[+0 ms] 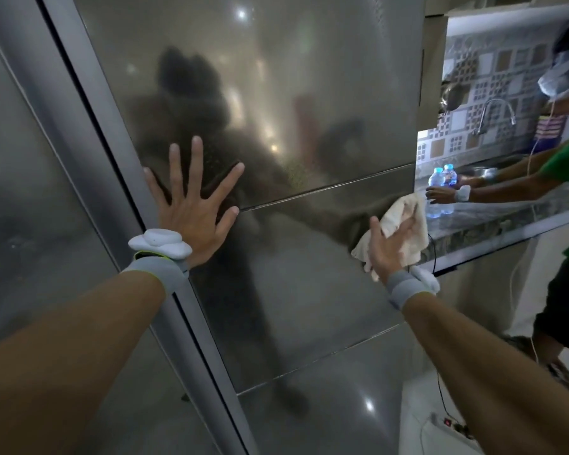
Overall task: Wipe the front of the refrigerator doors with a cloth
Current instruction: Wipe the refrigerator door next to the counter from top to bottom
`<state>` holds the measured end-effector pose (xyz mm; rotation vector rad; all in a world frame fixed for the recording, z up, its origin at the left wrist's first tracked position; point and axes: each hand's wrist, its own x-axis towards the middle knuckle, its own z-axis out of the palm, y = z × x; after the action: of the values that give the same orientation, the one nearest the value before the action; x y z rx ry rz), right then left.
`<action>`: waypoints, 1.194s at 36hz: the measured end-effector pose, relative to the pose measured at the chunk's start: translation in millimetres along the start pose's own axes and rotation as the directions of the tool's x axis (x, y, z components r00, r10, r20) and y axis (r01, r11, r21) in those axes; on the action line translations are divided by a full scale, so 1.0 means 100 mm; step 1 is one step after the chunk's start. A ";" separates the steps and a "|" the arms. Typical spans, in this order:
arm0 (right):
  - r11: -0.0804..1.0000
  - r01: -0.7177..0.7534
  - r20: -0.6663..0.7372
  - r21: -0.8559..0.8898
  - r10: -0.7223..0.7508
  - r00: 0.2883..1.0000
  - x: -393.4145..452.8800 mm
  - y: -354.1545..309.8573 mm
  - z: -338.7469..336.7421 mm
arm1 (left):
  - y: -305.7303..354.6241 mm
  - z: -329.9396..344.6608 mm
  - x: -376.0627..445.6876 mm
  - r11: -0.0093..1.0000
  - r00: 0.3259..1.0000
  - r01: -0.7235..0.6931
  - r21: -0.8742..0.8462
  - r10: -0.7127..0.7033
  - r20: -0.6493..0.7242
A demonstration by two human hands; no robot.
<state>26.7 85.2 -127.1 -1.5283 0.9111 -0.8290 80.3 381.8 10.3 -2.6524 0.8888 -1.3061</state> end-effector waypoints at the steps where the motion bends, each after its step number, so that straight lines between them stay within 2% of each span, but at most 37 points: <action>1: 1.000 -0.026 -0.019 0.005 0.026 0.999 -0.02 0.00 0.03 | -0.01 0.03 -0.02 1.000 1.000 -0.017 0.020 0.017 0.001; 4: 0.990 0.140 -0.038 -0.017 -0.140 0.989 -0.36 -0.01 0.29 | -0.06 0.06 -0.09 0.998 0.999 -0.038 0.044 0.038 0.017; 7: 0.893 0.426 0.156 -0.144 -0.405 0.901 -0.97 0.13 0.75 | -0.08 0.11 -0.16 0.998 0.998 -0.045 0.042 0.043 0.042; 9: 0.747 0.637 0.395 -0.188 -0.536 0.746 -1.43 0.24 1.04 | -0.08 0.15 -0.19 0.998 0.998 -0.036 0.050 0.034 0.047; 11: 0.592 0.788 0.637 -0.171 -0.544 0.547 -1.78 0.35 1.24 | -0.06 0.18 -0.23 0.998 0.999 -0.026 0.058 0.023 0.047; 12: 0.525 0.839 0.716 -0.144 -0.530 0.455 -1.90 0.41 1.30 | -0.04 0.20 -0.23 0.998 0.999 -0.027 0.060 0.024 0.049; 15: 0.249 0.967 0.790 -0.057 -0.580 0.196 -1.98 0.57 1.33 | 0.02 0.23 -0.25 0.997 0.998 -0.053 0.063 0.050 0.049; 17: 0.121 0.992 0.771 -0.023 -0.630 0.094 -1.84 0.69 1.29 | 0.06 0.24 -0.25 0.992 0.995 -0.099 0.078 0.096 0.041; 18: 0.101 0.994 0.764 -0.041 -0.638 0.096 -1.75 0.76 1.20 | 0.10 0.25 -0.27 0.989 0.991 -0.126 0.082 0.122 0.044; 19: 0.102 0.991 0.754 -0.091 -0.643 0.136 -1.62 0.83 1.14 | 0.13 0.27 -0.27 0.985 0.989 -0.146 0.086 0.143 0.044; 21: 0.228 0.957 0.731 -0.179 -0.620 0.284 -1.33 0.97 0.98 | 0.18 0.30 -0.29 0.982 0.984 -0.173 0.081 0.169 0.048; 24: 0.509 0.817 0.586 -0.270 -0.587 0.559 -0.85 1.04 0.68 | 0.22 0.38 -0.32 0.976 0.981 -0.193 0.101 0.190 0.038; 25: 0.624 0.728 0.501 -0.283 -0.551 0.667 -0.71 1.05 0.58 | 0.22 0.43 -0.33 0.973 0.979 -0.205 0.109 0.202 0.040; 27: 0.873 0.455 0.251 -0.174 -0.407 0.878 -0.49 1.02 0.39 | 0.23 0.47 -0.36 0.964 0.972 -0.236 0.124 0.232 0.043; 28: 0.952 0.298 0.136 -0.067 -0.287 0.948 -0.37 1.01 0.31 | 0.24 0.49 -0.37 0.962 0.970 -0.241 0.129 0.237 0.046; 29: 0.986 0.164 0.062 0.037 -0.166 0.984 -0.24 1.01 0.28 | 0.24 0.51 -0.39 0.962 0.970 -0.242 0.131 0.237 0.051; 31: 0.996 -0.028 -0.017 0.090 0.029 0.999 -0.10 1.01 0.24 | 0.23 0.53 -0.43 0.959 0.968 -0.249 0.137 0.244 0.050; 33: 0.997 -0.073 -0.064 0.034 0.075 0.995 -0.10 1.01 0.27 | 0.23 0.54 -0.46 0.952 0.963 -0.271 0.145 0.268 0.040; 35: 1.000 0.024 -0.058 0.003 -0.024 0.998 -0.27 0.99 0.42 | 0.19 0.57 -0.48 0.946 0.959 -0.284 0.156 0.281 0.041; 38: 0.967 0.230 0.056 -0.110 -0.225 0.973 -0.72 0.96 0.75 | 0.14 0.59 -0.51 0.945 0.958 -0.286 0.157 0.283 0.040; 39: 0.926 0.339 0.139 -0.168 -0.318 0.938 -0.89 0.99 0.88 | 0.12 0.59 -0.53 0.945 0.957 -0.289 0.152 0.286 0.040; 40: 0.850 0.480 0.250 -0.218 -0.426 0.869 -1.05 1.01 1.00 | 0.11 0.60 -0.54 0.945 0.956 -0.293 0.148 0.292 0.032; 41: 0.748 0.615 0.358 -0.248 -0.519 0.776 -1.21 1.06 1.11 | 0.10 0.60 -0.55 0.945 0.955 -0.296 0.142 0.296 0.022; 43: 0.554 0.785 0.525 -0.278 -0.596 0.607 -1.52 1.16 1.24 | 0.09 0.61 -0.57 0.948 0.955 -0.295 0.118 0.297 -0.002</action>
<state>54.1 266.6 -262.7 -2.4973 0.1504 -0.8353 94.3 391.5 -72.3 -2.3108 1.1234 -1.2684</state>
